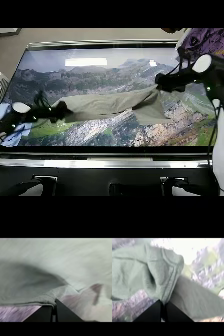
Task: Fold the clothes and pants, and hang the long-sleeved shirts on hangers.
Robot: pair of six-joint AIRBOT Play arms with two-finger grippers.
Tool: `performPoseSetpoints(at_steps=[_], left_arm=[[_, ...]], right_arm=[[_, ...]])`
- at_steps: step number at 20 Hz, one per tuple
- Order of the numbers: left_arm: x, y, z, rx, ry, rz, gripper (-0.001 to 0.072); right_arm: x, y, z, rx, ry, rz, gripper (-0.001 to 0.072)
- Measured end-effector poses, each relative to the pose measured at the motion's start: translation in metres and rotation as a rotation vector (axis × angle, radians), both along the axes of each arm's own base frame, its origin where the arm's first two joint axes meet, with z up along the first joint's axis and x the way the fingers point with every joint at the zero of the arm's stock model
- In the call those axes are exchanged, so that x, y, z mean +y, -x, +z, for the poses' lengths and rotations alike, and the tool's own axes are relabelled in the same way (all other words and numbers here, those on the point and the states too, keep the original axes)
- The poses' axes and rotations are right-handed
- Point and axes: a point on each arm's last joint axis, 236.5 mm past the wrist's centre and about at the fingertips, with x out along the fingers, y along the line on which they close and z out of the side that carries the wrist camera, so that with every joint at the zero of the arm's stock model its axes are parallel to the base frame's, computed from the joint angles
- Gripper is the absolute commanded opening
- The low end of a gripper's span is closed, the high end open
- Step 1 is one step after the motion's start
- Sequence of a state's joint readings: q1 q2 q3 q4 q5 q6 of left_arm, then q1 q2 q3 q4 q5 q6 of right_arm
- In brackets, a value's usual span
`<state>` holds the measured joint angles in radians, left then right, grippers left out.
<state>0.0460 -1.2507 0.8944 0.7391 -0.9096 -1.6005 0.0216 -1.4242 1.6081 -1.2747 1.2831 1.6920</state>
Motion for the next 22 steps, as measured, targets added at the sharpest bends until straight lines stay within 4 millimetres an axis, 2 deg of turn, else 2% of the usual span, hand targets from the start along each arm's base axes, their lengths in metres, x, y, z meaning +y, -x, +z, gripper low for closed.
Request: performPoseSetpoints(at_steps=[2, 3, 5, 7, 9, 11, 13, 14, 15, 17, 19, 20, 22], left_arm=[[0.016, -0.029, 0.07, -0.173, -0.069, -0.033, 0.0019], [0.025, -0.04, 0.114, -0.277, -0.113, -0.042, 0.0019], [0.043, -0.046, 0.203, -0.477, -0.222, -0.048, 0.002], [0.06, -0.029, 0.29, -0.665, -0.348, -0.034, 0.002], [0.073, 0.007, 0.361, -0.817, -0.47, -0.004, 0.002], [0.086, 0.05, 0.414, -0.929, -0.57, 0.062, 0.002], [0.099, 0.091, 0.447, -0.994, -0.634, 0.142, 0.002], [0.105, 0.108, 0.458, -1.014, -0.659, 0.181, 0.002], [0.113, 0.123, 0.465, -1.02, -0.685, 0.223, 0.002], [0.126, 0.138, 0.467, -0.999, -0.718, 0.281, 0.002], [0.135, 0.134, 0.454, -0.945, -0.733, 0.304, 0.002], [0.14, 0.125, 0.442, -0.902, -0.738, 0.304, 0.002], [0.149, 0.095, 0.403, -0.78, -0.745, 0.279, 0.002]], right_arm=[[-0.008, -0.004, 0.057, -0.165, 0.038, -0.005, 0.0037], [-0.013, -0.001, 0.093, -0.259, 0.06, -0.009, 0.0037], [-0.021, 0.018, 0.163, -0.436, 0.109, 0.003, 0.0037], [-0.026, 0.056, 0.234, -0.616, 0.158, 0.02, 0.0037], [-0.033, 0.11, 0.295, -0.782, 0.209, 0.014, 0.0037], [-0.04, 0.163, 0.337, -0.912, 0.237, -0.009, 0.0037], [-0.045, 0.213, 0.366, -1.011, 0.239, -0.043, 0.0037], [-0.047, 0.231, 0.376, -1.048, 0.235, -0.061, 0.0037], [-0.049, 0.244, 0.382, -1.074, 0.225, -0.077, 0.0037], [-0.05, 0.253, 0.385, -1.084, 0.203, -0.096, 0.0037], [-0.051, 0.242, 0.381, -1.055, 0.172, -0.118, 0.0037], [-0.05, 0.228, 0.374, -1.019, 0.155, -0.128, 0.0037], [-0.047, 0.185, 0.344, -0.887, 0.114, -0.139, 0.0037]])
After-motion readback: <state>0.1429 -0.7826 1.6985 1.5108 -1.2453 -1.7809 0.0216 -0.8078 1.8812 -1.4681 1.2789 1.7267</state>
